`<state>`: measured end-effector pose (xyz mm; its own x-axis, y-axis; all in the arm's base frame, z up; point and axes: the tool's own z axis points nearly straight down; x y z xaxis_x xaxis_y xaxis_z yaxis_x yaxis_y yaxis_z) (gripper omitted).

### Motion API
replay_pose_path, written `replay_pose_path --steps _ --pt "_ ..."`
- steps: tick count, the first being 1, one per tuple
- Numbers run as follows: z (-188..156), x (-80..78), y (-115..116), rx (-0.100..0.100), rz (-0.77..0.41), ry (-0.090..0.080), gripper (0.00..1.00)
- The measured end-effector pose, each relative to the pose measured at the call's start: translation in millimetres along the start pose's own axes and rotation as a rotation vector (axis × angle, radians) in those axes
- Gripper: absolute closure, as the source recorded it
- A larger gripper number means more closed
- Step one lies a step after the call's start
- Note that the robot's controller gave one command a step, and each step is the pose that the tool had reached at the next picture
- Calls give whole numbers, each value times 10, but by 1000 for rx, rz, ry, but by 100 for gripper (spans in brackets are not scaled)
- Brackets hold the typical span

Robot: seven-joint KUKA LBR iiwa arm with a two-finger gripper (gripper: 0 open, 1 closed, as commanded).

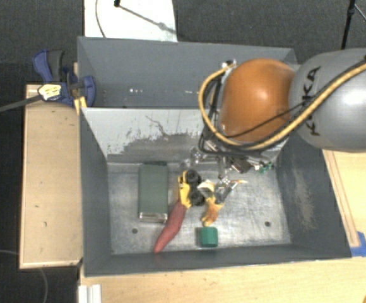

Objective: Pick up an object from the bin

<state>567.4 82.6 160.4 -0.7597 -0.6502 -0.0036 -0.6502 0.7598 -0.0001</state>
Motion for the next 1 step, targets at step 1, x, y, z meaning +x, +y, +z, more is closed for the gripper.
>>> replay_pose_path --steps 1 --pt "824 -130 -251 3 -104 -6 100"
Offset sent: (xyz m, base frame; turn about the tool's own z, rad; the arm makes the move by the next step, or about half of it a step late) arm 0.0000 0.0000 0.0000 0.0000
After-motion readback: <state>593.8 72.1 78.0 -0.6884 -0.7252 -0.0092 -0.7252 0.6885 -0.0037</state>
